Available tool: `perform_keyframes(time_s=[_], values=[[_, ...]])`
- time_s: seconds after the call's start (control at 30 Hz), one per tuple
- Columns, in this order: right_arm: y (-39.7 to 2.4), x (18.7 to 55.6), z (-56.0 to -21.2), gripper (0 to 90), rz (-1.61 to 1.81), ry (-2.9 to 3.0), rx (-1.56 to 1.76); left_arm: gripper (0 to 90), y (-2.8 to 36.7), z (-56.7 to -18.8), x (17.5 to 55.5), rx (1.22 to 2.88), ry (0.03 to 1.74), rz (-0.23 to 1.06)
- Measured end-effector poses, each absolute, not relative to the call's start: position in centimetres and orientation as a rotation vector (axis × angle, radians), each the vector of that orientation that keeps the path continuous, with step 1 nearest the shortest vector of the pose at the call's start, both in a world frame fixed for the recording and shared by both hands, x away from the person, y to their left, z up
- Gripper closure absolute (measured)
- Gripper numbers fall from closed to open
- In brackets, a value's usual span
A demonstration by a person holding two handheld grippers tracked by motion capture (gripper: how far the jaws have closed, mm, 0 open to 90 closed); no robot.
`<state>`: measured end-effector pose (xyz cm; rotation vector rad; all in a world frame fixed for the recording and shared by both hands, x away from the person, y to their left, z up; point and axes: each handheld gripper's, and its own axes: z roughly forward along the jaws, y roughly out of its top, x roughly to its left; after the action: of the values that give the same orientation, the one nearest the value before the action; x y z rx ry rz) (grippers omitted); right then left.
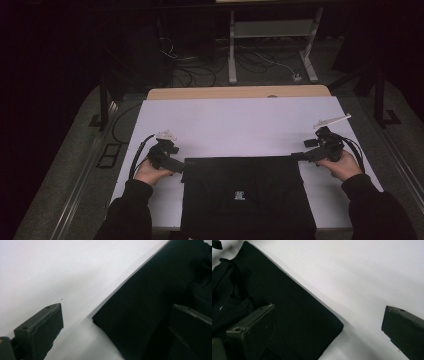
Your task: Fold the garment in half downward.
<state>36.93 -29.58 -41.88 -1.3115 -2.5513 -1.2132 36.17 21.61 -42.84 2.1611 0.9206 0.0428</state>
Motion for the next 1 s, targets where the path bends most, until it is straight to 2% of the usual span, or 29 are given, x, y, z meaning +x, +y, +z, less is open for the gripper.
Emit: perform_keyframes(time_s=[0.33, 0.47, 0.6, 0.83, 1.0], values=[[-29.3, 37.4, -42.6, 1.5, -1.179, -2.557, -1.321, 0.0, 21.6, -43.6, 36.8, 2.177, 0.949, 0.033], [-29.2, 37.6, -43.0, 5.5, -1.170, -2.570, -1.311, 5.5, 22.1, -43.8, 37.2, 2.128, 0.970, 0.014], [-29.2, 37.6, -43.2, 14.9, -1.173, -2.553, -1.301, 12.1, 22.3, -44.0, 37.2, 2.141, 0.964, 0.011], [-29.2, 37.6, -43.4, 30.4, -1.150, -2.554, -1.284, 17.2, 21.7, -44.2, 37.3, 2.157, 0.943, -0.028], [-29.2, 37.7, -43.5, 44.5, -1.143, -2.550, -1.304, 26.1, 21.8, -44.2, 37.4, 2.158, 0.942, -0.015]])
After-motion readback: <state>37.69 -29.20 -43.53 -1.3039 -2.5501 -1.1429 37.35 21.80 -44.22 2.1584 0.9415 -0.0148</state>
